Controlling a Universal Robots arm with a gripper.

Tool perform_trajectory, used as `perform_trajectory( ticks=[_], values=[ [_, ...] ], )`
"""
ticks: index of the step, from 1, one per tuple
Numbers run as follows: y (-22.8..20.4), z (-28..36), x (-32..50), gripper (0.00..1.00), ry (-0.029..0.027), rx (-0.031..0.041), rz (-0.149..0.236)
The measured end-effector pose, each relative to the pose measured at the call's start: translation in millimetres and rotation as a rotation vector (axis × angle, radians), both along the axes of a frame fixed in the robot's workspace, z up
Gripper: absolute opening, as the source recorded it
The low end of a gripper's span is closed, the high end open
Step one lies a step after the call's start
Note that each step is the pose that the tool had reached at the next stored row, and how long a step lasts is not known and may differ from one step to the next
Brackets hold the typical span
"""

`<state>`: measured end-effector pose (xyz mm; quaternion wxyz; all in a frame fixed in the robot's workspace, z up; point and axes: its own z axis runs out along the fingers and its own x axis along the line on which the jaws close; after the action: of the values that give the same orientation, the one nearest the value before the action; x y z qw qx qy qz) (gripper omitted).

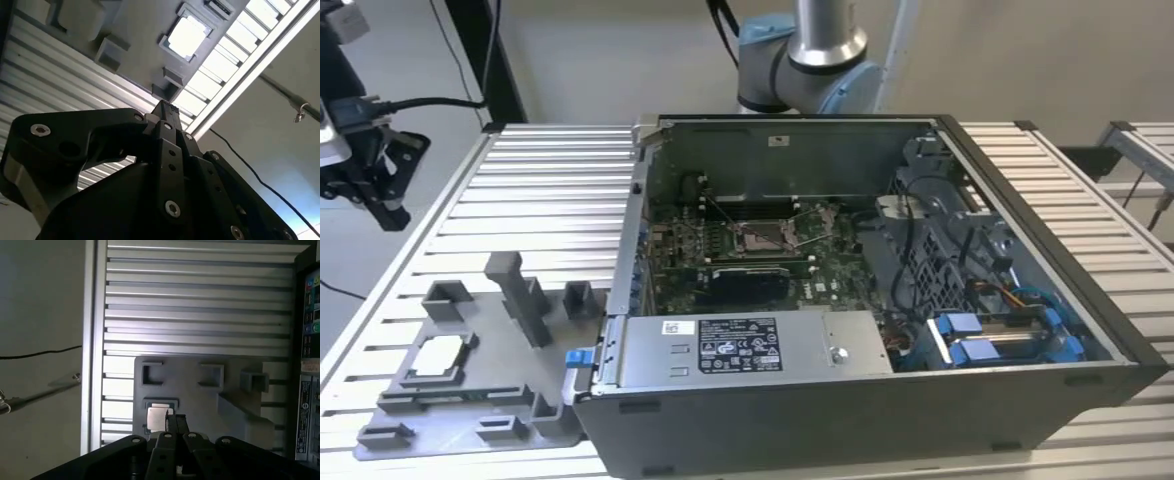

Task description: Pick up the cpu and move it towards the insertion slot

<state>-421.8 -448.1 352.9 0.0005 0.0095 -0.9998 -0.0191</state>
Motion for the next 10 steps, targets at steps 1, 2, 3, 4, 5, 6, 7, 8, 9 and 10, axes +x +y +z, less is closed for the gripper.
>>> perform_trajectory(
  ticks=[1, 2, 3, 4, 5, 6, 7, 8, 9, 10],
  values=[
    [-3.5, -0.3, 0.0, 0.0, 0.0, 0.0, 0.0],
    [-6.9, -0.5, 0.0, 0.0, 0.0001, 0.0, 0.0],
    [-9.9, -0.7, 0.0, 0.0, 0.0001, 0.0, 0.0],
    [-12.6, -0.9, 0.0, 0.0, 0.0003, 0.0, 0.0],
    [-14.7, -1.3, 0.0, 0.0, 0.0004, -0.0001, 0.0],
    [-16.5, -2.1, 0.2, 0.0, 0.0004, 0.0001, 0.0],
    [-16.7, -2.4, 0.5, 0.0, 0.0005, 0.0001, 0.0],
    [-16.9, -2.7, 0.9, 0.0, 0.0007, 0.0, 0.0],
    [-17.0, -3.0, 1.6, 0.0, 0.0011, -0.0002, 0.0],
    [-17.1, -3.2, 2.1, 0.0, 0.0009, 0.0, 0.0]
  ],
)
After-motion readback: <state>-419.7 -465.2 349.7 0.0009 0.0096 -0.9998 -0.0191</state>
